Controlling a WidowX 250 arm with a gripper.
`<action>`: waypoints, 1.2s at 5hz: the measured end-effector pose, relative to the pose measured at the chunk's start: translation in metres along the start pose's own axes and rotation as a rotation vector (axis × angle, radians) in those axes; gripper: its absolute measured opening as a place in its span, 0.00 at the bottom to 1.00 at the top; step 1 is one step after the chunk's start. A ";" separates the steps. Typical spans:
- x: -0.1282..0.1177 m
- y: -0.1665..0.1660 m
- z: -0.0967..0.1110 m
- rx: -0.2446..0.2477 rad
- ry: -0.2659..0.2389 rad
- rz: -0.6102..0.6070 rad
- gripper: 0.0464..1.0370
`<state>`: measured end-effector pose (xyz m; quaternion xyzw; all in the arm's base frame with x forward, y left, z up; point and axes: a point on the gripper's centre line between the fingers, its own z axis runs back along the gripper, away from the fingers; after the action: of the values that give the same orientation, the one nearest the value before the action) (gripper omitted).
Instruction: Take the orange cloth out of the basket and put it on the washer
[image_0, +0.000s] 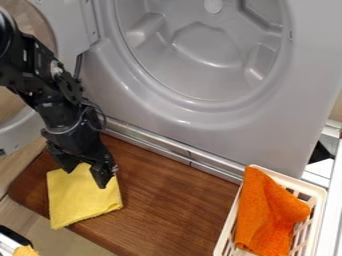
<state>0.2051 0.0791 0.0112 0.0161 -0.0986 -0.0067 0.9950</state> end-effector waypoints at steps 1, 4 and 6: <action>-0.002 -0.003 -0.003 -0.011 0.014 0.003 0.96; 0.062 -0.085 -0.001 -0.133 -0.116 -0.146 0.96; 0.096 -0.156 -0.017 -0.234 -0.131 -0.317 0.96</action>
<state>0.3007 -0.0783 0.0078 -0.0850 -0.1577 -0.1758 0.9680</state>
